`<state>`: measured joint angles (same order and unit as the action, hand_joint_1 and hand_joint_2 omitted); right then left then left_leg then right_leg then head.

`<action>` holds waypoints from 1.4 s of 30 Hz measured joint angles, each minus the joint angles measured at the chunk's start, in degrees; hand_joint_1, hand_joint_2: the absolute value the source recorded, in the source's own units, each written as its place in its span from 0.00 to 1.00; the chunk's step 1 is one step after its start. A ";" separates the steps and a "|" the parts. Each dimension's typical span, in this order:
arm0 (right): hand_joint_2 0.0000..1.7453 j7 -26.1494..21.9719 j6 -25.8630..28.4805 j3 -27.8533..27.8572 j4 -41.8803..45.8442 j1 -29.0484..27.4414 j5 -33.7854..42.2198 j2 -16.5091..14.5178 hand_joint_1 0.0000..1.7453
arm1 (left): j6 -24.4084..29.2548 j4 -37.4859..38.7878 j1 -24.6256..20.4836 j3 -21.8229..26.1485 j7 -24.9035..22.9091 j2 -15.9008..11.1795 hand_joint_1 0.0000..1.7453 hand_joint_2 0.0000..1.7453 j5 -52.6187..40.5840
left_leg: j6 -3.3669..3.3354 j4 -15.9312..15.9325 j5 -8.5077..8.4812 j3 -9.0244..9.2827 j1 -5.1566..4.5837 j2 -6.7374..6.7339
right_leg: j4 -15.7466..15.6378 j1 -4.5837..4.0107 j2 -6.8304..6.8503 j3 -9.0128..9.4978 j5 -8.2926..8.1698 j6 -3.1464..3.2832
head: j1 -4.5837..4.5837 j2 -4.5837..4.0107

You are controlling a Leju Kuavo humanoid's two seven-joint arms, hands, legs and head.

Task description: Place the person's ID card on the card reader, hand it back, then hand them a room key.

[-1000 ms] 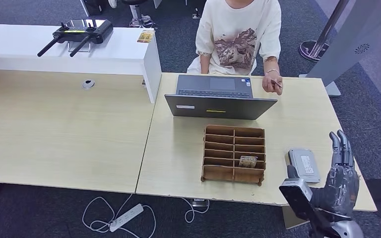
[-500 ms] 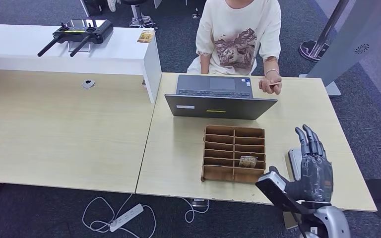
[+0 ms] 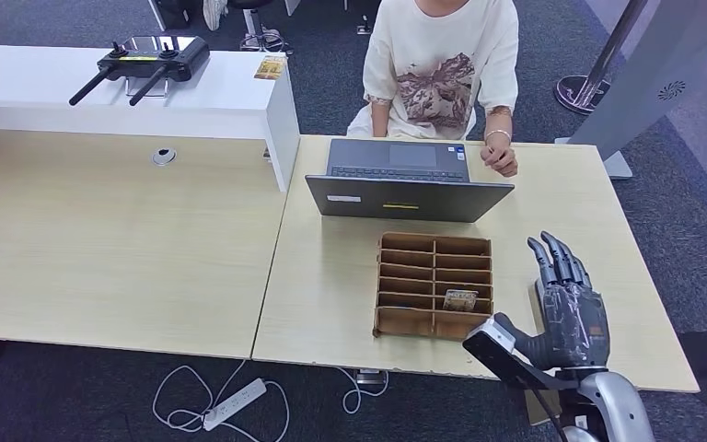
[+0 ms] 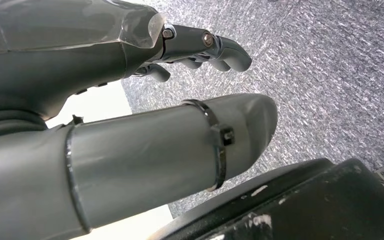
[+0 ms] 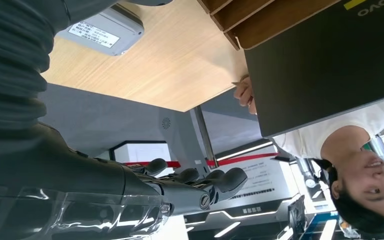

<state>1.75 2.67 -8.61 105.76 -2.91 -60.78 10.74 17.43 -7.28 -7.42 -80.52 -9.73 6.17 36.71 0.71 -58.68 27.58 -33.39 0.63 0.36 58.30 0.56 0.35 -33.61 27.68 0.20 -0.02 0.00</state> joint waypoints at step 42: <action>1.00 6.47 -1.52 -5.37 -11.09 6.88 -4.99 2.40 0.00 | -0.64 0.00 -0.73 -0.87 0.05 -0.17 0.00 0.00 0.49 | 0.01 0.00 -0.01 0.01 0.00 0.00 | 0.02 0.00 0.00 0.00 -0.01 0.01 | 0.00 0.00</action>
<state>8.23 1.15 -13.98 94.67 3.97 -65.77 13.14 16.79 -7.28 -8.15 -81.39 -9.67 6.00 37.20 0.71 -58.68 27.57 -33.38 0.63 0.36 58.31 0.56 0.35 -33.61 27.67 0.20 -0.02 0.00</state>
